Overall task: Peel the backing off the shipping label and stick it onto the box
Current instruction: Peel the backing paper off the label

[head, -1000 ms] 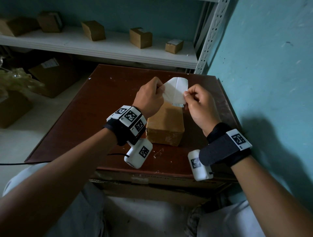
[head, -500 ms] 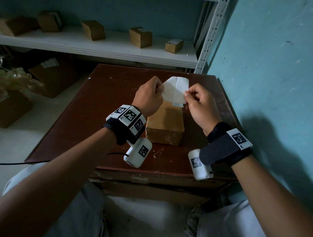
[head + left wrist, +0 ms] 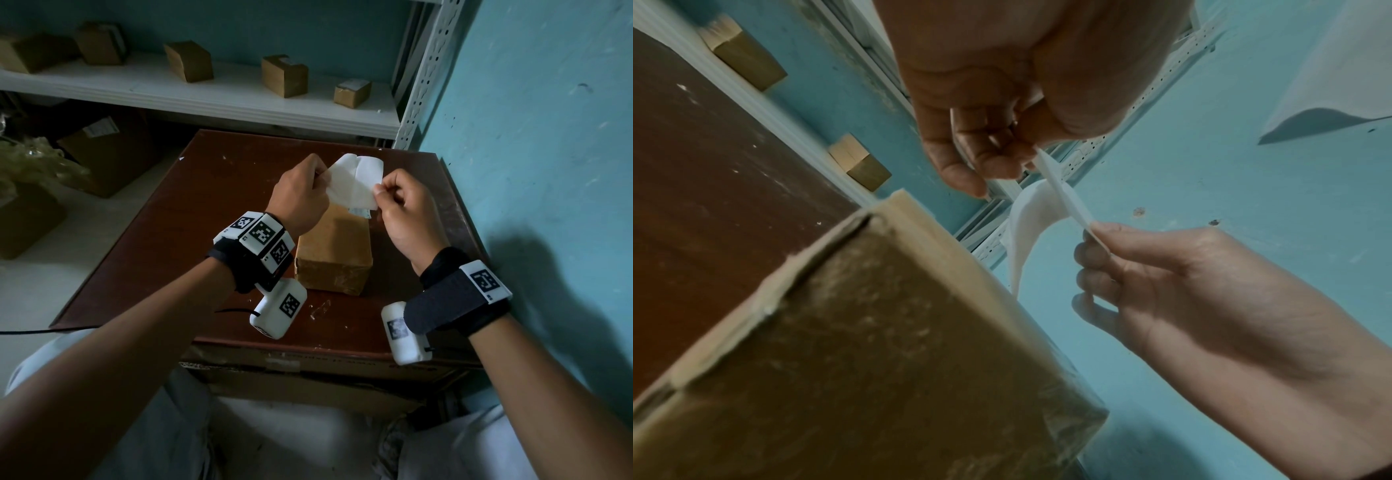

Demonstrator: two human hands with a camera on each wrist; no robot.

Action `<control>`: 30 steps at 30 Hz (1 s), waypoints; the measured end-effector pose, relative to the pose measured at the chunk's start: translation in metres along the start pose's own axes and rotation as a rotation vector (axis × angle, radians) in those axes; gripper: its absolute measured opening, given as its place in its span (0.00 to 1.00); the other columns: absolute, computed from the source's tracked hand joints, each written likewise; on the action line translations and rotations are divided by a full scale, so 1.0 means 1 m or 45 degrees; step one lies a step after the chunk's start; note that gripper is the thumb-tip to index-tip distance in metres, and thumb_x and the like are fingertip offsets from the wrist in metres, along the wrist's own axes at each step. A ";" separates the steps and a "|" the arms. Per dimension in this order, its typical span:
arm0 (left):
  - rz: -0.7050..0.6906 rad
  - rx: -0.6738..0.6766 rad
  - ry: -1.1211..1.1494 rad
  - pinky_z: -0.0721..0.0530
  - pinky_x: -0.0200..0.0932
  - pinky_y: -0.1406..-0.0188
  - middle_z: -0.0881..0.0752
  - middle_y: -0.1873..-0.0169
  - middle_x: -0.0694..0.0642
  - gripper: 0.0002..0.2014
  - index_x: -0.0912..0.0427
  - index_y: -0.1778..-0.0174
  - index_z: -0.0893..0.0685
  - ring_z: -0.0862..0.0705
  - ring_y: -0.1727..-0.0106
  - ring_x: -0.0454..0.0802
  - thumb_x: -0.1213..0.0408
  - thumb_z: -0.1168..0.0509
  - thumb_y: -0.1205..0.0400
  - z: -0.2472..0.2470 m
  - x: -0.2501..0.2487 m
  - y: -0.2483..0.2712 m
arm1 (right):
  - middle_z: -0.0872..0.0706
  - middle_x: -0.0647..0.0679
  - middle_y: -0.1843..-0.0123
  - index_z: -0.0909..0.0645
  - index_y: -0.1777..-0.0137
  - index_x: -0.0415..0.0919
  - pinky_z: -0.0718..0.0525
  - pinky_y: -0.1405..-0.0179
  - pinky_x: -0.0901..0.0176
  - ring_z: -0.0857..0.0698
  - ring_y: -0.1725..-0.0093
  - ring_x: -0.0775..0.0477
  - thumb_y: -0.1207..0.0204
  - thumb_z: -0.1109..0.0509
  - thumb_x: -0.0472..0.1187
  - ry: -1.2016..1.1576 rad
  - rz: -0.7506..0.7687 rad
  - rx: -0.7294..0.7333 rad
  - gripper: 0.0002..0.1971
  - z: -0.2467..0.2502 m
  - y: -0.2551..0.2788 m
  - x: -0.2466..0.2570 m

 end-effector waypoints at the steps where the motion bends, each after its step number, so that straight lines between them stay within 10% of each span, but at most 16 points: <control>1: 0.003 0.002 -0.001 0.12 0.59 0.56 0.21 0.58 0.49 0.05 0.56 0.52 0.25 0.17 0.57 0.55 0.66 0.45 0.14 0.000 0.000 0.000 | 0.16 0.43 0.56 0.23 0.53 0.39 0.15 0.54 0.39 0.15 0.55 0.41 0.16 0.36 0.42 -0.002 -0.001 0.002 0.07 0.000 0.000 0.000; 30: -0.016 -0.012 -0.009 0.12 0.53 0.59 0.21 0.54 0.54 0.04 0.56 0.53 0.26 0.17 0.56 0.56 0.65 0.44 0.14 0.003 0.001 -0.001 | 0.17 0.48 0.56 0.23 0.50 0.39 0.16 0.57 0.48 0.16 0.56 0.47 0.16 0.36 0.43 0.019 0.048 -0.005 0.07 0.000 -0.003 -0.006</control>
Point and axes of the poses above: each hand's wrist, its own y-axis away from the middle knuckle, its own z-axis out of the back of the hand, x = y × z, the point moved 5 cm from there along -y, towards the middle knuckle
